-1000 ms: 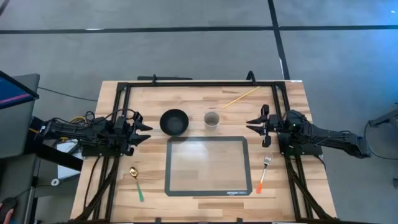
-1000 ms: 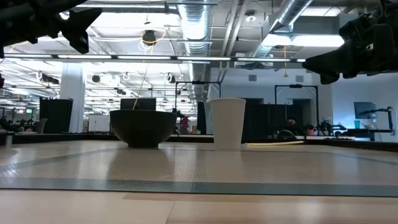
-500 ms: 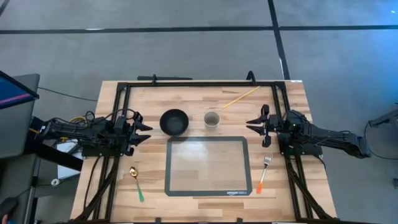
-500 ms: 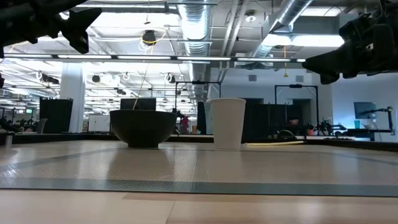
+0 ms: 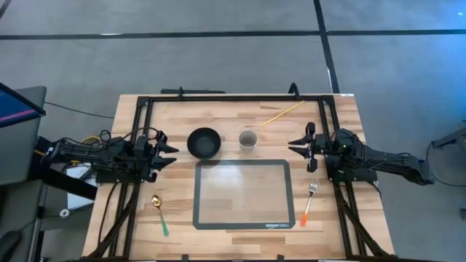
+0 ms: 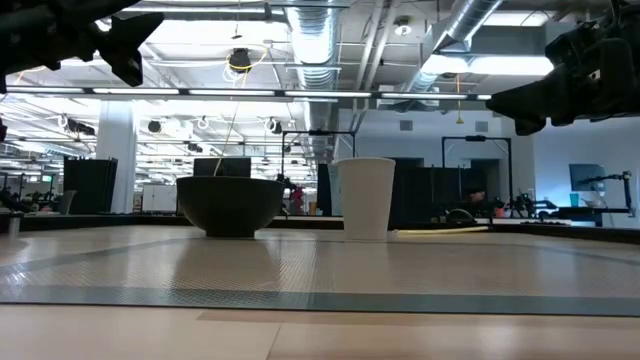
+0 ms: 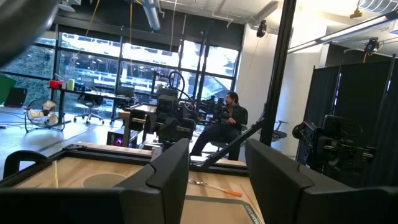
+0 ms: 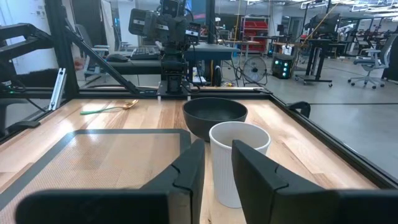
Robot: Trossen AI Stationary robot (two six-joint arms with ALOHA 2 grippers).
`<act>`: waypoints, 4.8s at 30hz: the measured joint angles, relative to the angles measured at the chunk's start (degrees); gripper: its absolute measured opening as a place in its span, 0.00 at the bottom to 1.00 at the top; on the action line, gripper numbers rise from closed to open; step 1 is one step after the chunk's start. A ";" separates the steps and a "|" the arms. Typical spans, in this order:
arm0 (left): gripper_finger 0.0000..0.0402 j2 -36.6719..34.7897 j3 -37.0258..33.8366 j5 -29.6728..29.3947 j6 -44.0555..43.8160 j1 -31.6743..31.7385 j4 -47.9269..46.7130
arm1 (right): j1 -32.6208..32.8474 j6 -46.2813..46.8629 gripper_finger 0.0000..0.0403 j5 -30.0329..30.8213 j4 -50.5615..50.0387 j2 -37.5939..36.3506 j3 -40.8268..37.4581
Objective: Pick & Place Utensil
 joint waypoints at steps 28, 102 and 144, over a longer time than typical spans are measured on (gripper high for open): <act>0.40 -0.01 0.00 0.00 -0.01 0.01 0.00 | 0.00 0.00 0.18 0.00 0.02 0.02 0.02; 0.40 -0.02 0.00 -2.15 -0.02 0.00 1.00 | 0.17 0.02 0.18 -0.13 1.91 -0.01 0.02; 0.40 64.13 31.91 -12.77 4.06 5.30 -31.76 | 1.05 8.59 0.18 1.92 18.48 0.02 0.02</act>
